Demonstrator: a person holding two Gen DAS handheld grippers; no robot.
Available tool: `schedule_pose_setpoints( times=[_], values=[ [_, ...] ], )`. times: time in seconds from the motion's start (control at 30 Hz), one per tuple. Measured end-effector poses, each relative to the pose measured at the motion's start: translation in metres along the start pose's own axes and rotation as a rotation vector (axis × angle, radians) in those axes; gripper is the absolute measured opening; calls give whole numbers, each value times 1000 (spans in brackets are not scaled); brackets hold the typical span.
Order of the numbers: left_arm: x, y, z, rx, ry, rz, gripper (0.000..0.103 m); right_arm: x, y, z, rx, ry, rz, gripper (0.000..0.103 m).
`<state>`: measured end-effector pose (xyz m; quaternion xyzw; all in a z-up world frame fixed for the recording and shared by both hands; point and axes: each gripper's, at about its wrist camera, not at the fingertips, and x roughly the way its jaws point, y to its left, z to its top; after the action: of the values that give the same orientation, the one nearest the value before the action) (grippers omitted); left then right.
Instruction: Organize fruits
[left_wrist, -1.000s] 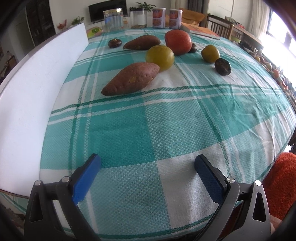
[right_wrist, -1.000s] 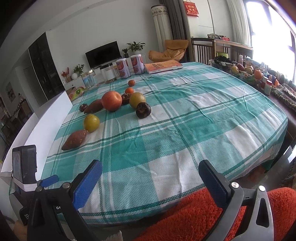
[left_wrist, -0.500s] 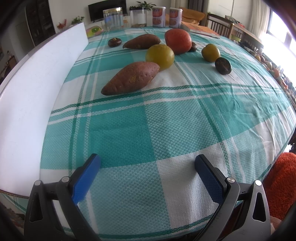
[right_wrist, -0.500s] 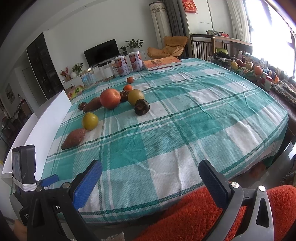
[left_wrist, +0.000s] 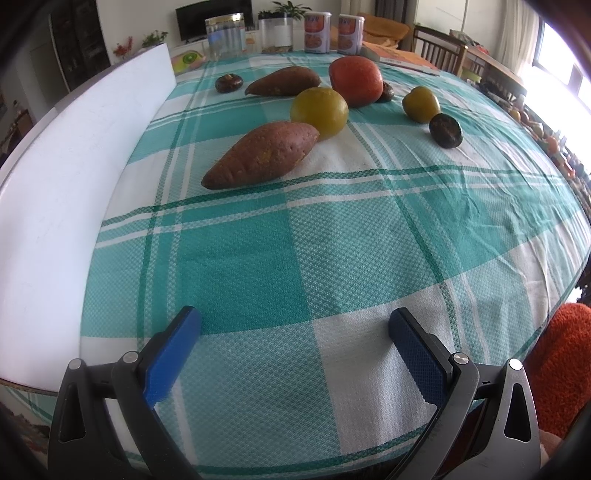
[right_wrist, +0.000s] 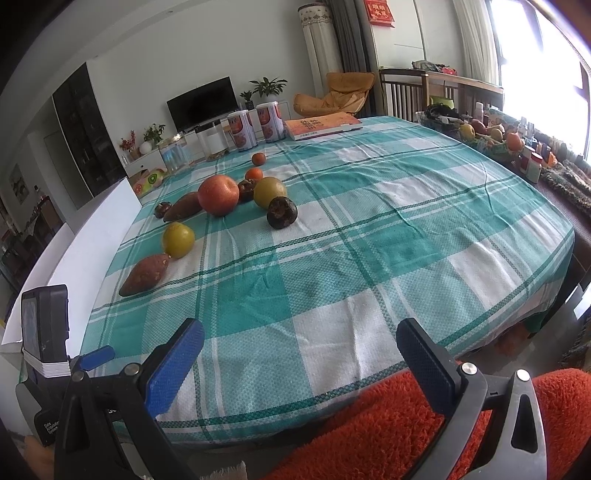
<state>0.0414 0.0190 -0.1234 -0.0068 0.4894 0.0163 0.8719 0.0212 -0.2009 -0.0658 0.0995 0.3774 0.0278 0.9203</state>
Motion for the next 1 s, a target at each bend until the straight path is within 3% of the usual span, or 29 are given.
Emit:
schedule_pose_setpoints(
  times=[0.77,0.9,1.0],
  values=[
    [-2,0,1,16,8,-12,103,1,-2,-1,-11,-26,-4,103],
    [-4,7,6,-1,15,-57,101,3,-4,-1,-12,-40,-2,103],
    [-22,18,11,-46,-52,-95,101,4,-6,-2,-1,-38,5,103]
  ],
)
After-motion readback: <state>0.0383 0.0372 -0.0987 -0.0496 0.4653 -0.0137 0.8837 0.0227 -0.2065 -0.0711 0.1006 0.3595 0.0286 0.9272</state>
